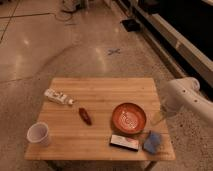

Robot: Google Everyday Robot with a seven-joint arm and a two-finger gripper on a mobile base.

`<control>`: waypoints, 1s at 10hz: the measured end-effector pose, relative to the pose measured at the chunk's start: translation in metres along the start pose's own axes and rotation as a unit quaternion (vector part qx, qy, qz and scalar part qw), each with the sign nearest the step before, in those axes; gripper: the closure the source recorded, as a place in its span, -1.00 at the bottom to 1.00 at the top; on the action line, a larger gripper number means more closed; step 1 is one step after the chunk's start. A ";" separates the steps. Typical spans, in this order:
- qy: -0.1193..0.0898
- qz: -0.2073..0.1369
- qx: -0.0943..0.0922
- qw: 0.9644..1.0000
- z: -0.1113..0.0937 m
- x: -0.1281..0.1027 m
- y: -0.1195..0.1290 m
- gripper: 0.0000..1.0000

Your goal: Place the white sponge in the ceramic bowl

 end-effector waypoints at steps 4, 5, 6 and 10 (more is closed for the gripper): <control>-0.016 0.047 0.006 0.999 0.017 -0.034 -0.026 -0.60; -0.021 0.053 0.008 0.998 0.023 -0.037 -0.037 -0.60; -0.023 0.056 0.010 0.998 0.027 -0.038 -0.043 -0.60; -0.024 0.052 0.006 0.998 0.035 -0.029 -0.065 -0.60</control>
